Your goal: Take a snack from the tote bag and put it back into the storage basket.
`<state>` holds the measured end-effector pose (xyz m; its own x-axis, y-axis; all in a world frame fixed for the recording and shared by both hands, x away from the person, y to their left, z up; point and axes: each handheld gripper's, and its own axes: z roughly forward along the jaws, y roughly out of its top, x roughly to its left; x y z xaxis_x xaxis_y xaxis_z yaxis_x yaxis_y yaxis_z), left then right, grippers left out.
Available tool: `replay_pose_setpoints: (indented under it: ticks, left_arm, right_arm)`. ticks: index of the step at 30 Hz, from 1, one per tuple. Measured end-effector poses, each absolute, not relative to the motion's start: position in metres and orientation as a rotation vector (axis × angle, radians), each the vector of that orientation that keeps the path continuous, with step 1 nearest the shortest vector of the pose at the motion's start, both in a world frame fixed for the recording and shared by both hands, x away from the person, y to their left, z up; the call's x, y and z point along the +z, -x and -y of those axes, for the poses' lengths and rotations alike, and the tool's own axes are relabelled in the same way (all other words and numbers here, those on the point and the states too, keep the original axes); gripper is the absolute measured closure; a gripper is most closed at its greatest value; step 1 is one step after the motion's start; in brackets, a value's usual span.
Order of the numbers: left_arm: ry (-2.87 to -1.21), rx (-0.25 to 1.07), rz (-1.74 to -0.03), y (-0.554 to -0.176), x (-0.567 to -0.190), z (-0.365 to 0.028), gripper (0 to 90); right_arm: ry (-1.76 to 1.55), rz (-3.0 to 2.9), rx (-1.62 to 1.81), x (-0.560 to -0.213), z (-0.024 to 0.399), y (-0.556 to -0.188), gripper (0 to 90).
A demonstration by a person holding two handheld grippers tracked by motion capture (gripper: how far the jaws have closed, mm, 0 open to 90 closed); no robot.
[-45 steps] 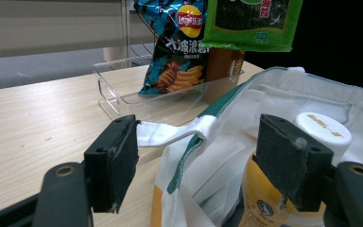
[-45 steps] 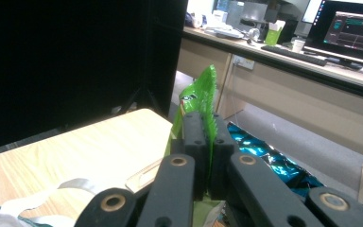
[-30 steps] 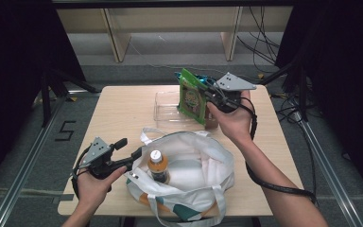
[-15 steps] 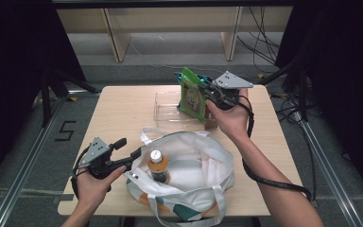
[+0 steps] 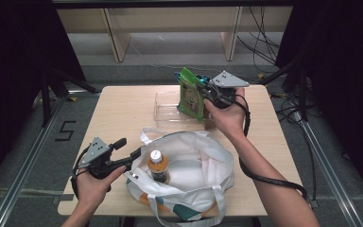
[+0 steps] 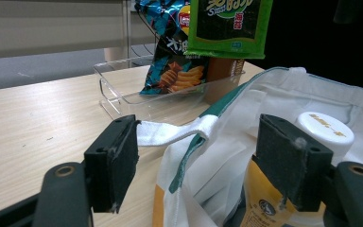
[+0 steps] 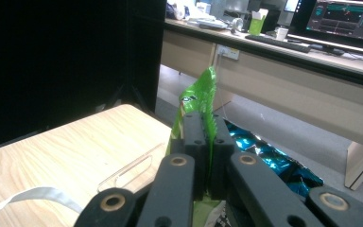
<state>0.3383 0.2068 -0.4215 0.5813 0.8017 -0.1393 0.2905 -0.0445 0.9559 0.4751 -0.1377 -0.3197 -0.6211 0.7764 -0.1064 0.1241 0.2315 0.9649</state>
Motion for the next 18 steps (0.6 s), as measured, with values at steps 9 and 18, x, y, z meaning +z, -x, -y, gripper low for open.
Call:
replay_pose_setpoints:
  ticks: [9,18]
  left_arm:
    - [-1.613,0.532,-0.936,-0.3382,-0.4214,-0.2070,29.9]
    - [-1.619,0.532,-0.932,-0.3381,-0.4213,-0.2068,29.9]
  right_arm:
    - [-0.840,-1.901,1.397,-0.3247,0.1373,-0.4808,90.0]
    - [-0.827,-1.892,1.386,-0.3260,0.1345,-0.4849,90.0]
